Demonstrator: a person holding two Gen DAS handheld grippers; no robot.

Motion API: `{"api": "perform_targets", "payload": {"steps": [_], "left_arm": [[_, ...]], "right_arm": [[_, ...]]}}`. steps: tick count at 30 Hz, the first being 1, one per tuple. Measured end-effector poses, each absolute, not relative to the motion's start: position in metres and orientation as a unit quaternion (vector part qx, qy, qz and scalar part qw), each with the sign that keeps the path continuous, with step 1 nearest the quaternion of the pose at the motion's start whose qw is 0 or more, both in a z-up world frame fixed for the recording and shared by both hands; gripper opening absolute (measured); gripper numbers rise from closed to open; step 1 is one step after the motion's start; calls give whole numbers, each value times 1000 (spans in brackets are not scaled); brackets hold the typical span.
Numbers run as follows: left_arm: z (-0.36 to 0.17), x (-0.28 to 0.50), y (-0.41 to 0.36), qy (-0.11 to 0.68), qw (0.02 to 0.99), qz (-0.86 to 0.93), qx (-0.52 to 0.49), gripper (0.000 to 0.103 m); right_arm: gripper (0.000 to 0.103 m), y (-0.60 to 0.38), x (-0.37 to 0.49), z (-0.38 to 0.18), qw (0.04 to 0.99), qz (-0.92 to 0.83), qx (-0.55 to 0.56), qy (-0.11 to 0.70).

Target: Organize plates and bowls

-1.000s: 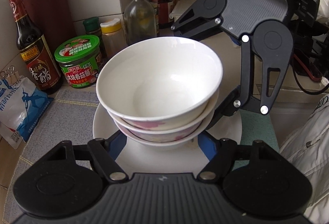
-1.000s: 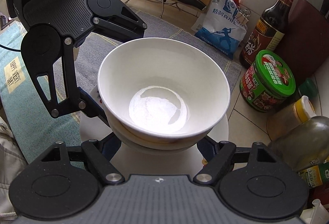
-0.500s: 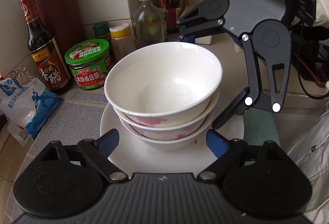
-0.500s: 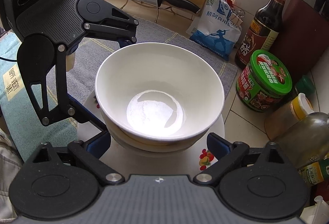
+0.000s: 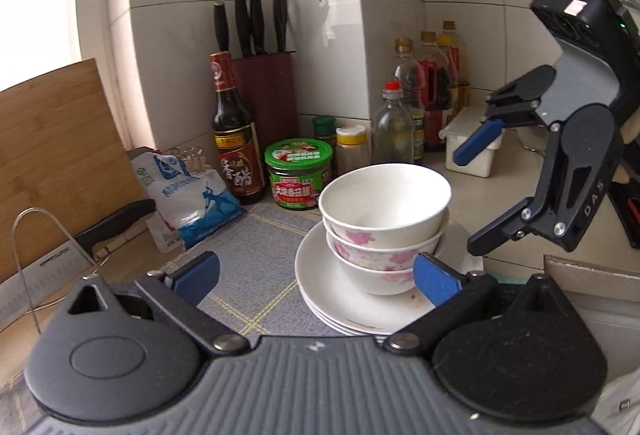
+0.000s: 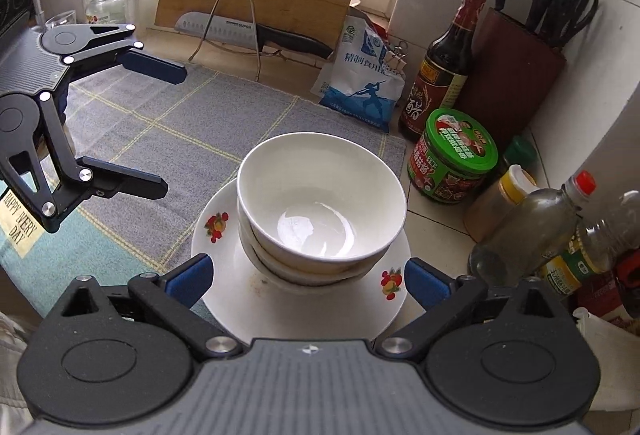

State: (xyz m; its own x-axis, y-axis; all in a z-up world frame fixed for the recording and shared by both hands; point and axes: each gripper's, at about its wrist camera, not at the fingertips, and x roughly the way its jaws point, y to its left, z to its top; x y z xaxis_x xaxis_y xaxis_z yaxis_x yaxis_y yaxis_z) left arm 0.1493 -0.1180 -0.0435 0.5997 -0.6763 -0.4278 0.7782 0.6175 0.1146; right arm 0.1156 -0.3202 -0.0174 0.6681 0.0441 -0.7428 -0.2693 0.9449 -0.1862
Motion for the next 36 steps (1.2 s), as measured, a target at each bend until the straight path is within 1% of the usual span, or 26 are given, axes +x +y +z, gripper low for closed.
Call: {"api": "perform_targets", "payload": {"steps": [6, 9, 11, 18, 24, 36], "left_arm": [[-24, 129, -96, 221, 907, -348, 81, 102], [-17, 125, -96, 274, 907, -309, 77, 102], [-13, 121, -93, 291, 911, -283, 75, 102], [-4, 102, -79, 296, 910, -279, 84, 102], [5, 91, -73, 289, 912, -278, 84, 102], [13, 82, -71, 280, 919, -265, 83, 102]], "right_arm": [[103, -295, 87, -16, 919, -59, -17, 390], [103, -280, 73, -14, 915, -124, 31, 382], [103, -269, 64, -13, 912, -161, 45, 375], [103, -242, 37, 2, 911, -215, 59, 347], [103, -233, 21, 11, 914, -227, 61, 332], [103, -230, 17, 15, 917, -228, 60, 322]]}}
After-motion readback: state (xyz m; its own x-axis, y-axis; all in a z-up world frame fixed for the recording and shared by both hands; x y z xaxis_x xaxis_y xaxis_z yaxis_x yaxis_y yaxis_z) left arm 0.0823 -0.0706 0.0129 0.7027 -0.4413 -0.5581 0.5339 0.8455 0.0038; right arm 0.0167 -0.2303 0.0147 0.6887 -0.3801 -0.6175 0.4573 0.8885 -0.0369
